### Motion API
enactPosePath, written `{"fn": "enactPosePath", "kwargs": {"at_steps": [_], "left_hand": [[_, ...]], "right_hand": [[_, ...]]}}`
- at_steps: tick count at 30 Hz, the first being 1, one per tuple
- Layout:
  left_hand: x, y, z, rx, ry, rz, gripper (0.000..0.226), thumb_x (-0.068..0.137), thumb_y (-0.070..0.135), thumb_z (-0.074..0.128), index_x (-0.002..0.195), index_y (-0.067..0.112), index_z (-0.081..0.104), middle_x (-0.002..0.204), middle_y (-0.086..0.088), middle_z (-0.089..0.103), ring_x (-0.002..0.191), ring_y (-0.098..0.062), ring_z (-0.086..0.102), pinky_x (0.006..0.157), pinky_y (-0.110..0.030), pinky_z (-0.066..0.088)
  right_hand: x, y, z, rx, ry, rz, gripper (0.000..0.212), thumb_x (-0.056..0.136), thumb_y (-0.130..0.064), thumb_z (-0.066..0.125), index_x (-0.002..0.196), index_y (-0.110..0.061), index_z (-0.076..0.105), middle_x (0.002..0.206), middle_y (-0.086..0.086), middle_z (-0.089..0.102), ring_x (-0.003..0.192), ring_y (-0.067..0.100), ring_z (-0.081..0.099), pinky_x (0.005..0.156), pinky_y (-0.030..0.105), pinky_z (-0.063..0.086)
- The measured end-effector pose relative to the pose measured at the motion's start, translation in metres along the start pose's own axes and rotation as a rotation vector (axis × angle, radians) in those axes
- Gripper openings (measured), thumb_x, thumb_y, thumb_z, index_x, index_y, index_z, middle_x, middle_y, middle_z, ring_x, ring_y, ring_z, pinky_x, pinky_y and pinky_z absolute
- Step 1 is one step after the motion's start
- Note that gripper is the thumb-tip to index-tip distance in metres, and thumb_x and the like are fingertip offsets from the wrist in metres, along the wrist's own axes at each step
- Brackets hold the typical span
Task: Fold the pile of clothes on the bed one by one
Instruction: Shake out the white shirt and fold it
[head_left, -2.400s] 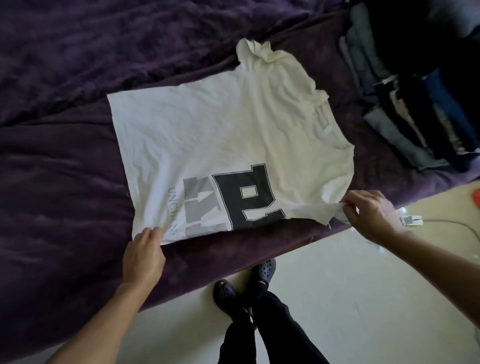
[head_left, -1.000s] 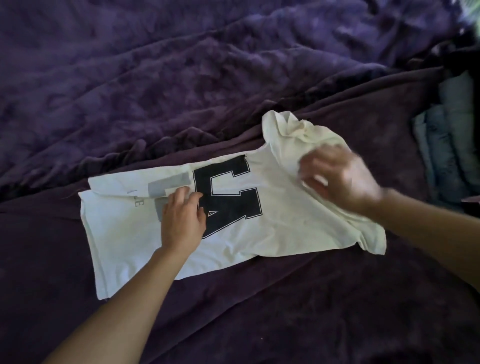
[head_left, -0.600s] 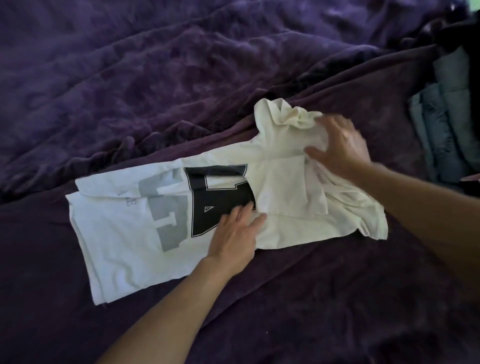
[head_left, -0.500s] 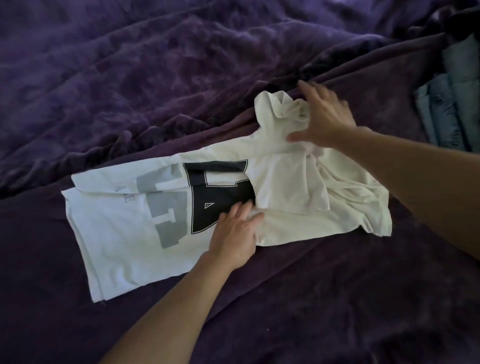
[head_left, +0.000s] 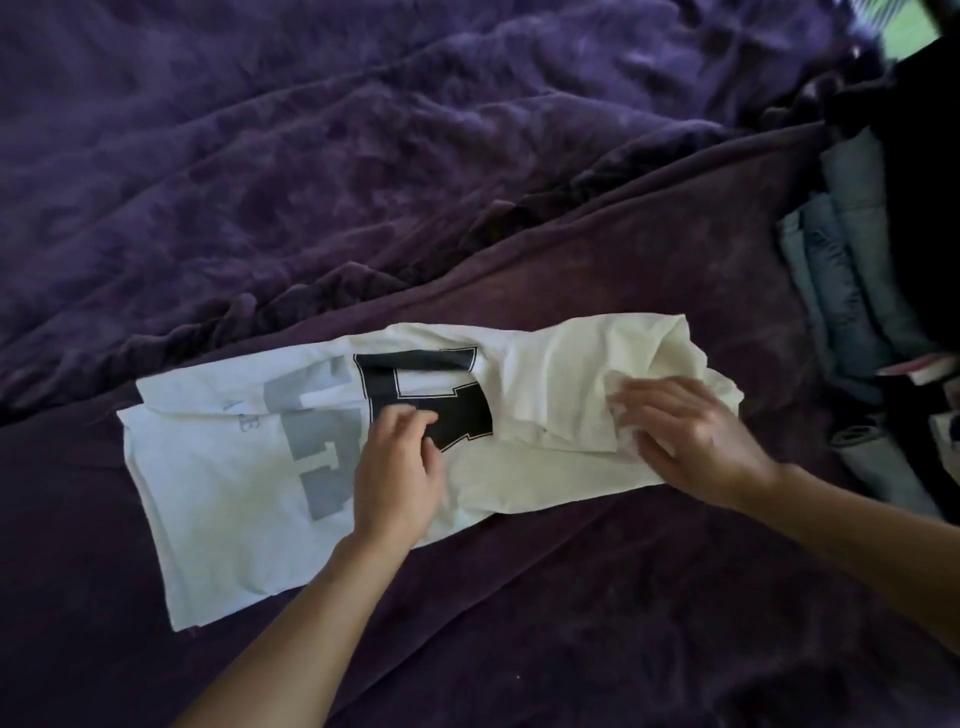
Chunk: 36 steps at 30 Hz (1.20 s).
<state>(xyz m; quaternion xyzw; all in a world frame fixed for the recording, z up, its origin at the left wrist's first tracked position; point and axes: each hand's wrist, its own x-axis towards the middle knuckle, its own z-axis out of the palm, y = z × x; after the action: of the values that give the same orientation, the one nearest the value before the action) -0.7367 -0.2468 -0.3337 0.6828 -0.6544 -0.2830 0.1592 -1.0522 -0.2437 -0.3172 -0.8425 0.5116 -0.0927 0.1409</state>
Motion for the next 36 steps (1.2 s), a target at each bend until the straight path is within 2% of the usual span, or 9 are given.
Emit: {"fn": "enactPosePath", "kwargs": {"at_steps": [3, 6, 10, 16, 20, 23, 27, 31, 36], "left_hand": [[-0.002, 0.016, 0.008, 0.091, 0.087, 0.266, 0.04, 0.076, -0.004, 0.06, 0.114, 0.008, 0.064, 0.123, -0.013, 0.055, 0.107, -0.032, 0.055, 0.085, -0.043, 0.051], [-0.01, 0.036, 0.034, 0.206, -0.223, 0.45, 0.055, 0.077, 0.002, 0.057, 0.129, 0.018, 0.056, 0.144, -0.011, 0.04, 0.125, -0.031, 0.043, 0.091, -0.043, 0.043], [-0.007, 0.04, 0.055, 0.15, -0.572, 0.293, 0.054, 0.086, 0.006, 0.047, 0.137, 0.024, 0.048, 0.151, 0.005, 0.028, 0.138, -0.019, 0.027, 0.103, -0.039, 0.037], [-0.023, 0.007, 0.005, -0.232, -0.171, -0.046, 0.037, 0.089, 0.001, 0.049, 0.121, 0.015, 0.063, 0.117, 0.004, 0.055, 0.108, -0.013, 0.054, 0.091, -0.018, 0.038], [-0.059, -0.044, -0.036, -0.237, 0.058, -0.301, 0.031, 0.086, -0.007, 0.051, 0.109, 0.007, 0.066, 0.11, -0.007, 0.063, 0.095, -0.023, 0.062, 0.083, -0.023, 0.042], [-0.083, -0.067, -0.05, -0.216, 0.134, -0.407, 0.027, 0.089, -0.002, 0.05, 0.108, 0.012, 0.065, 0.113, -0.005, 0.061, 0.093, -0.019, 0.06, 0.079, -0.027, 0.043], [-0.094, -0.073, -0.045, -0.046, 0.131, -0.238, 0.036, 0.091, 0.011, 0.053, 0.126, 0.018, 0.057, 0.133, -0.004, 0.047, 0.121, -0.022, 0.047, 0.089, -0.033, 0.045], [-0.088, -0.074, -0.013, 0.221, -0.245, -0.03, 0.053, 0.096, 0.022, 0.042, 0.147, 0.027, 0.029, 0.158, -0.004, 0.014, 0.142, -0.022, 0.018, 0.106, -0.039, 0.033], [-0.087, -0.087, 0.007, 0.313, -0.349, -0.038, 0.055, 0.096, 0.028, 0.041, 0.148, 0.027, 0.023, 0.16, -0.004, 0.004, 0.145, -0.022, 0.008, 0.11, -0.04, 0.024]], "right_hand": [[-0.006, 0.021, -0.005, 0.138, 0.147, 0.707, 0.058, 0.075, -0.035, 0.079, 0.127, -0.026, 0.054, 0.136, 0.002, 0.051, 0.123, 0.025, 0.048, 0.094, 0.05, 0.046], [0.008, 0.034, -0.007, 0.433, 0.039, 1.148, 0.087, 0.066, -0.053, 0.08, 0.139, -0.026, 0.039, 0.131, -0.004, 0.054, 0.113, 0.017, 0.055, 0.091, 0.041, 0.05], [0.026, 0.016, -0.035, 0.919, -0.089, 1.071, 0.039, 0.07, -0.028, 0.083, 0.105, -0.019, 0.069, 0.102, 0.005, 0.073, 0.086, 0.018, 0.072, 0.065, 0.031, 0.058], [0.068, -0.073, -0.076, 0.891, -0.158, 0.671, 0.032, 0.079, -0.021, 0.076, 0.109, -0.029, 0.068, 0.095, 0.001, 0.072, 0.086, 0.017, 0.071, 0.071, 0.034, 0.06], [0.125, -0.152, -0.023, 0.844, -0.219, 0.621, 0.038, 0.084, -0.02, 0.072, 0.12, -0.026, 0.059, 0.098, -0.001, 0.062, 0.078, 0.013, 0.058, 0.061, 0.021, 0.049], [0.161, -0.182, 0.025, 0.944, -0.425, 0.739, 0.063, 0.086, -0.034, 0.07, 0.14, -0.024, 0.041, 0.115, 0.0, 0.055, 0.1, 0.017, 0.057, 0.073, 0.029, 0.056], [0.164, -0.17, 0.063, 0.45, -0.358, 0.537, 0.054, 0.091, -0.042, 0.059, 0.14, -0.024, 0.044, 0.134, 0.003, 0.052, 0.116, 0.023, 0.054, 0.092, 0.038, 0.049], [0.149, -0.124, 0.069, 0.085, -0.316, 0.288, 0.046, 0.092, -0.036, 0.057, 0.137, -0.029, 0.049, 0.147, -0.003, 0.039, 0.135, 0.021, 0.032, 0.099, 0.043, 0.042], [0.13, -0.097, 0.07, 0.289, 0.02, 0.818, 0.071, 0.076, -0.043, 0.074, 0.135, -0.022, 0.043, 0.133, 0.003, 0.048, 0.122, 0.026, 0.046, 0.093, 0.044, 0.046]]}}
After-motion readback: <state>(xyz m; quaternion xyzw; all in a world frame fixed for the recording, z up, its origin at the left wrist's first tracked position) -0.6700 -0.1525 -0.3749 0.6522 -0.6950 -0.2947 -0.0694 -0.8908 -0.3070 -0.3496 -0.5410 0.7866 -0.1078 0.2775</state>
